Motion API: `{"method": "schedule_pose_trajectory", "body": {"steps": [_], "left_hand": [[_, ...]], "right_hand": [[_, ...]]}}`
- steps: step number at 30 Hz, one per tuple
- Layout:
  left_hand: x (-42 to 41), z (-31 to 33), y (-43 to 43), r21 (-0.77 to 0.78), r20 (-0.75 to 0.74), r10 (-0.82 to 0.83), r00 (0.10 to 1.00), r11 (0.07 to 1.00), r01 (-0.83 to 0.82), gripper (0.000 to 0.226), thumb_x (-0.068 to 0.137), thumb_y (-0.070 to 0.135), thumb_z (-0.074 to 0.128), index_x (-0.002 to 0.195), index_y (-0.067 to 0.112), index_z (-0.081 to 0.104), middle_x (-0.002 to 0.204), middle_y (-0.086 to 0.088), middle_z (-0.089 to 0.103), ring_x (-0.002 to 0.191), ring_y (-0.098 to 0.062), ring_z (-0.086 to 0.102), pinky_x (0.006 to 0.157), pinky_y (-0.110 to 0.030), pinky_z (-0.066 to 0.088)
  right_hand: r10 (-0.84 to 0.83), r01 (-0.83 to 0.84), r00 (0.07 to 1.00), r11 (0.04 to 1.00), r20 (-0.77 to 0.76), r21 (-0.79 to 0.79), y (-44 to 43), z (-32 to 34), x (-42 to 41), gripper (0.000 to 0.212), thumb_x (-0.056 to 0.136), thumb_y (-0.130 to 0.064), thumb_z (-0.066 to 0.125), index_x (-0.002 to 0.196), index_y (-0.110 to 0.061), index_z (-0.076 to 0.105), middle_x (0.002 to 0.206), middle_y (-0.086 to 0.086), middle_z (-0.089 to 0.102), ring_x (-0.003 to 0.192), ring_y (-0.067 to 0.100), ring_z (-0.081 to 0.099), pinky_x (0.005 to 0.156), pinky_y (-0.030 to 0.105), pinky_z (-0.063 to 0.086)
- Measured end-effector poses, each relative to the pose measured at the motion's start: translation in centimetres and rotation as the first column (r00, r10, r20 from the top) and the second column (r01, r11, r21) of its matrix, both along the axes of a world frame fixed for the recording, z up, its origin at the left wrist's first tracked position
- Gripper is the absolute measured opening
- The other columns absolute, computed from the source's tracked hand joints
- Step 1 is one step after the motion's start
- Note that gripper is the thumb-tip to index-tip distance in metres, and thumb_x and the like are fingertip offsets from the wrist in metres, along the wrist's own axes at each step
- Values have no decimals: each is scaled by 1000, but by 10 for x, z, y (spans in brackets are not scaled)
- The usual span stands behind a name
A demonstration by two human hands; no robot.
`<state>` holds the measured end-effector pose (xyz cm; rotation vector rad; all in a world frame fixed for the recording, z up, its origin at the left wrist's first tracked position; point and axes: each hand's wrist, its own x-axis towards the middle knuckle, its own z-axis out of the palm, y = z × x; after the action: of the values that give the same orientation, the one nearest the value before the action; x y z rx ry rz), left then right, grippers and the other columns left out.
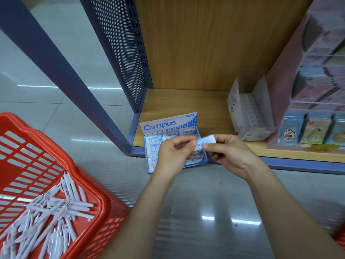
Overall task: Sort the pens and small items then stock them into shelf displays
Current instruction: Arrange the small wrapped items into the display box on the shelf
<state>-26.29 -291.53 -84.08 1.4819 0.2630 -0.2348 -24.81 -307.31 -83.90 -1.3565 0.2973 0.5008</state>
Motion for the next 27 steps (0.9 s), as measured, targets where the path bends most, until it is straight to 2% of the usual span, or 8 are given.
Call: {"method": "schedule_pose_trajectory", "body": {"steps": [5,10,14,16,18,20,23,27], "left_hand": [[-4,-1,0,-151,-135,14,991,988,-34,7,87,8,64,92,9,69,75,-7,73,73,-18,71,71,-25,57],[-4,2,-1,-140,-109,37,993,989,-52,6,84,7,68,88,11,70,77,-7,72,75,-19,69,74,-26,57],[-3,4,-1,-28,18,56,998,998,-55,11,83,6,70,83,17,71,78,1,72,76,-21,70,71,-28,57],[-2,5,0,105,107,24,994,994,-36,14,80,5,72,80,19,71,76,10,71,75,-10,69,73,-24,55],[-2,6,1,150,134,26,991,988,-47,19,77,2,74,77,20,70,73,15,71,71,-3,66,72,-19,52],[-1,5,2,134,138,67,988,987,-86,20,76,-1,74,78,18,70,79,7,72,74,-6,66,71,-19,52],[1,6,7,52,122,111,986,992,-118,17,78,-2,73,85,13,70,86,-8,72,77,-11,67,69,-20,52],[2,9,10,49,135,88,987,994,-95,21,78,-3,72,92,12,70,88,-3,72,76,-10,69,75,-22,54]], "right_hand": [[-64,65,998,989,-16,130,6,1,-3,15,78,-2,68,70,-13,74,63,1,57,58,7,45,51,15,38],[-114,118,993,988,-38,97,7,2,-4,6,82,-9,68,86,-10,72,70,2,57,60,7,47,52,15,37],[-98,105,994,983,-54,153,8,7,-3,12,86,-20,65,84,-10,71,69,2,62,63,11,53,55,17,46],[-103,116,992,974,-78,196,7,10,-3,28,81,-32,67,93,-6,71,76,6,66,66,13,59,62,21,52],[-125,138,990,960,-69,242,6,12,-1,39,79,-28,68,106,0,69,83,10,68,72,15,62,67,22,55],[-157,171,985,942,-68,289,6,12,-1,37,80,-15,67,112,4,65,86,13,70,73,17,65,68,21,56],[-170,187,982,938,-85,290,6,13,-1,22,84,-2,63,106,-1,69,89,15,72,76,19,68,66,20,56],[-177,196,980,936,-90,293,9,12,-1,23,86,3,59,106,-4,69,93,15,73,81,21,69,68,19,56]]}}
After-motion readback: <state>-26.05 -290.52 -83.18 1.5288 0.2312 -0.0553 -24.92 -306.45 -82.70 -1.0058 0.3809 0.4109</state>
